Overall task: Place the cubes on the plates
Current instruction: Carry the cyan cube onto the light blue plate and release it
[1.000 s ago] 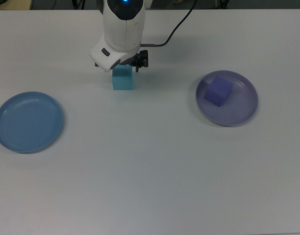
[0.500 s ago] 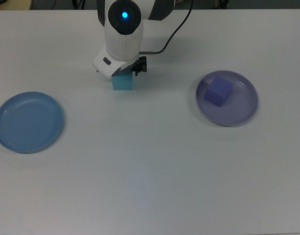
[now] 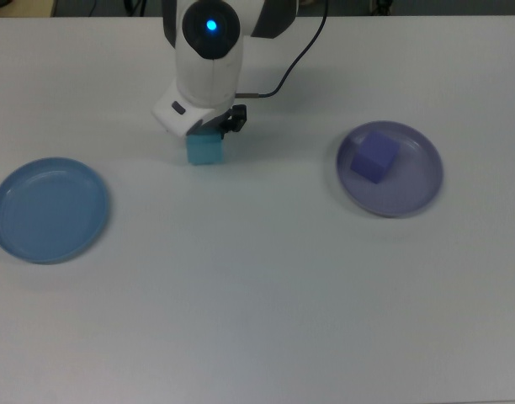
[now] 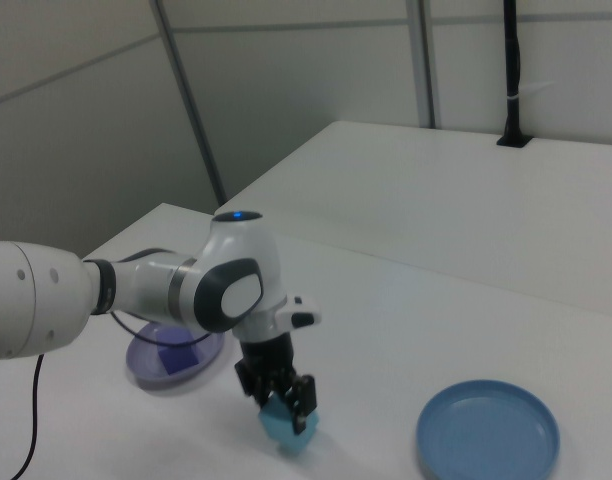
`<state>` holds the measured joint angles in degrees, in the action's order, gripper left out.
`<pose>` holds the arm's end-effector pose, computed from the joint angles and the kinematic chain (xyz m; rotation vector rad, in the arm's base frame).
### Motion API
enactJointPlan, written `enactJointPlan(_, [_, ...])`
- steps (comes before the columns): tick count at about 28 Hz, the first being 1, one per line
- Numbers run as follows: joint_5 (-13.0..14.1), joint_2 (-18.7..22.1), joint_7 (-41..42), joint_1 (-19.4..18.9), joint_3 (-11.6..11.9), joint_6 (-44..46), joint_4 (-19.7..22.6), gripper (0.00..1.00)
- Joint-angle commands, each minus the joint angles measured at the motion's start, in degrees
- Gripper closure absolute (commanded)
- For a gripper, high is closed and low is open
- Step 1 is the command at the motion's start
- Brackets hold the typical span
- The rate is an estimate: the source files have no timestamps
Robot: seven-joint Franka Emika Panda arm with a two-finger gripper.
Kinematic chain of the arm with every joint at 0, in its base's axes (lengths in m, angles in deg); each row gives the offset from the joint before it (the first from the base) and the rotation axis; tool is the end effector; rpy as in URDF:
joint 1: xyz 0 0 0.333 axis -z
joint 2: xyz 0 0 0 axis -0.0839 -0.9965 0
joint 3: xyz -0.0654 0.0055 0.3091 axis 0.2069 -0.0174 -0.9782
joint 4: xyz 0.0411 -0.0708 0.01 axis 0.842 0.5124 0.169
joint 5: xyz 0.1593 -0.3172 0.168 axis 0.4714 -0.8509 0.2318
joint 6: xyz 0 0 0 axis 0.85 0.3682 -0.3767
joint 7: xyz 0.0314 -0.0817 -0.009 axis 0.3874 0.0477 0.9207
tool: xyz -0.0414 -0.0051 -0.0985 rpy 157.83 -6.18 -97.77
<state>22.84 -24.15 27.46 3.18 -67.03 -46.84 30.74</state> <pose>0.5724 0.0325 0.3455 3.0124 0.1572 -0.2493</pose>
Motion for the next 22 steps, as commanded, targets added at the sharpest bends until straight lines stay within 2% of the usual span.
enactJointPlan(1, [0.2,-0.7,1.1,4.7,0.7,2.0,-11.0,0.91])
enactJointPlan(4, [0.1,-4.1,5.0,8.1,0.7,2.0,-17.7,0.90])
enactJointPlan(8, [-0.9,-9.4,6.5,10.6,0.8,1.7,-23.5,0.90])
enactJointPlan(9, [-1.1,-12.1,6.6,11.3,1.2,1.4,-25.6,0.90])
enactJointPlan(11, [-1.8,-14.1,6.6,12.1,2.1,0.5,-27.4,0.90])
enactJointPlan(14, [-3.2,-16.7,6.6,12.8,4.1,-2.9,-27.9,0.90])
enactJointPlan(19, [-3.1,-18.5,5.9,12.9,5.8,-6.8,-27.9,0.89])
enactJointPlan(22, [-3.0,-18.4,6.0,13.3,5.9,-6.9,-27.9,0.80])
